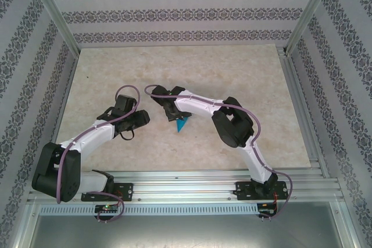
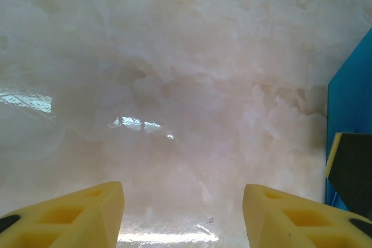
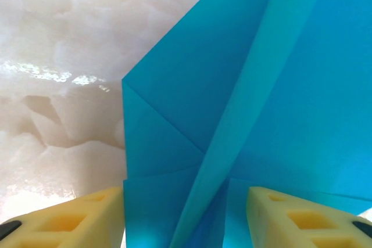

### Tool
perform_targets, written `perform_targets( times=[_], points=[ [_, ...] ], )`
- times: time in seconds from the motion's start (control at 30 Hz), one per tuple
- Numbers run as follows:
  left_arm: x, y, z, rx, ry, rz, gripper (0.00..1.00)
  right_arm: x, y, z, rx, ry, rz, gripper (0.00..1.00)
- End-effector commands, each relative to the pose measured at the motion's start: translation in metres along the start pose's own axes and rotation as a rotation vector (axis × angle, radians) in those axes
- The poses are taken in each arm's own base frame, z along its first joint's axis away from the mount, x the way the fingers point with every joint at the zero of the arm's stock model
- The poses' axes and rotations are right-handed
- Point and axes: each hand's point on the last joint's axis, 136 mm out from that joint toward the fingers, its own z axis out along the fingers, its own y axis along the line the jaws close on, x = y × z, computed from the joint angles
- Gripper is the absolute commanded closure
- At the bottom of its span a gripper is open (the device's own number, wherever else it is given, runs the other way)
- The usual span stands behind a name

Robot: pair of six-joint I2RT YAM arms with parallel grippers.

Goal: Fold a paper plane with a square sheet of paper (fold left side to right side)
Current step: Pick up the paper plane at the center of the table.

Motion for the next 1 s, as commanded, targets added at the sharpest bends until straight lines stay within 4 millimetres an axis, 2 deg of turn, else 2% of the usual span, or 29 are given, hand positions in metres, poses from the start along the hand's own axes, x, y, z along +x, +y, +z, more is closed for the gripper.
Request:
perform_targets(
  times=[0.0, 0.43, 0.77, 0.97],
  points=[
    [0.002, 0.005, -0.004, -0.020, -0.002, 0.011, 0.42, -0.006, -0.002, -0.008, 0.032, -0.027, -0.027, 0.44],
    [0.003, 0.006, -0.004, -0.023, 0.003, 0.006, 0.41, -0.002, -0.010, -0.021, 0.021, -0.042, -0.005, 0.55],
    [0.004, 0.006, -0.002, -0.025, 0.010, 0.012, 0.41, 0.008, -0.010, -0.016, -0.037, -0.015, 0.034, 0.76],
    [-0.001, 0.005, -0.011, -0.027, -0.015, 0.033, 0.40, 0.008, -0.013, -0.015, -0.094, -0.018, 0.074, 0.90]
  ],
)
